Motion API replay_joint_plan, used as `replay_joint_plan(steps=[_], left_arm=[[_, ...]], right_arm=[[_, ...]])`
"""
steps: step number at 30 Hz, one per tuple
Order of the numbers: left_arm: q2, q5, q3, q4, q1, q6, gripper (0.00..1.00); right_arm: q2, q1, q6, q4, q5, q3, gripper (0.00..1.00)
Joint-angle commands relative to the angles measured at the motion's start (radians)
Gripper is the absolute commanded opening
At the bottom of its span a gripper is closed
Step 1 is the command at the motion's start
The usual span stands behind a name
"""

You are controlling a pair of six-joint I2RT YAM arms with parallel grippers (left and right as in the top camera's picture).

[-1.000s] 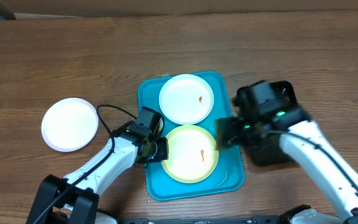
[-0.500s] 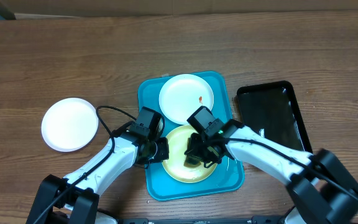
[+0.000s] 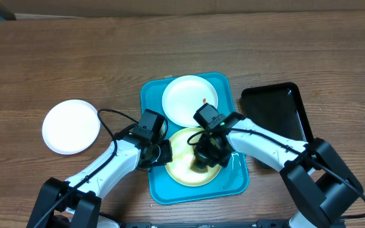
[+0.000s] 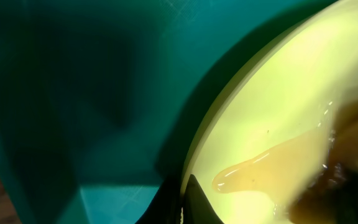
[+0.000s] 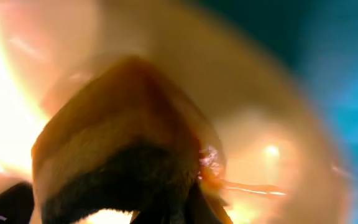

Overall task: Clean dirty plates on tray and stack at the side
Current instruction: 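Scrub the yellow plate with the sponge held in the right gripper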

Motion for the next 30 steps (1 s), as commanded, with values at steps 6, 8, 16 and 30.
replay_joint_plan(steps=[6,8,16,30], left_arm=[[0.014,-0.084,-0.019,-0.040,-0.005,-0.061,0.04],[0.014,-0.083,-0.019,-0.041,-0.005,-0.061,0.04],[0.014,-0.084,-0.019,-0.045,-0.005,-0.061,0.04],[0.014,-0.082,-0.019,-0.037,-0.005,-0.061,0.04]], right_arm=[[0.077,-0.140,-0.007,-0.141,0.182,-0.064,0.04],[0.077,-0.168,-0.008,-0.180,0.219,-0.061,0.04],[0.034,-0.182,-0.173,-0.259,0.360,0.004,0.04],[-0.330,-0.209,-0.338,-0.311,0.454,0.029,0.04]])
